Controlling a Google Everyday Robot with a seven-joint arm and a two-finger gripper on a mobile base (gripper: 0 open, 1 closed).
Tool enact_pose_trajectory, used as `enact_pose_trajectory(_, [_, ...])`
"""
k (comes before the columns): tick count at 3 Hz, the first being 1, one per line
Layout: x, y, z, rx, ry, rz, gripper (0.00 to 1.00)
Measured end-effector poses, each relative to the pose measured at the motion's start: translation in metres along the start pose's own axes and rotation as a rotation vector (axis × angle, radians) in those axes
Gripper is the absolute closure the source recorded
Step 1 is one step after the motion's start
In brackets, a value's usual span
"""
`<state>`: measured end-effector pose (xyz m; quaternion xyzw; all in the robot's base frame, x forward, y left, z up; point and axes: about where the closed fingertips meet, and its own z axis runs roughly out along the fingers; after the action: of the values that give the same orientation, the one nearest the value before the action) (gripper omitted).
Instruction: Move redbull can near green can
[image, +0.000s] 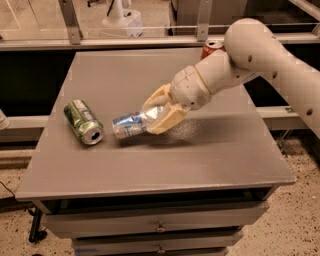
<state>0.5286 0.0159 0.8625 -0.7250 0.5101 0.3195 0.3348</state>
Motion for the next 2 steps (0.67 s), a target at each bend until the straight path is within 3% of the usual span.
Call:
enact_pose_trajectory(1, [0.008, 0.006, 0.017, -0.045, -0.008, 0.009, 1.0])
enact_pose_trajectory(2, [0.014, 0.011, 0.03, -0.085, -0.01, 0.025, 0.85])
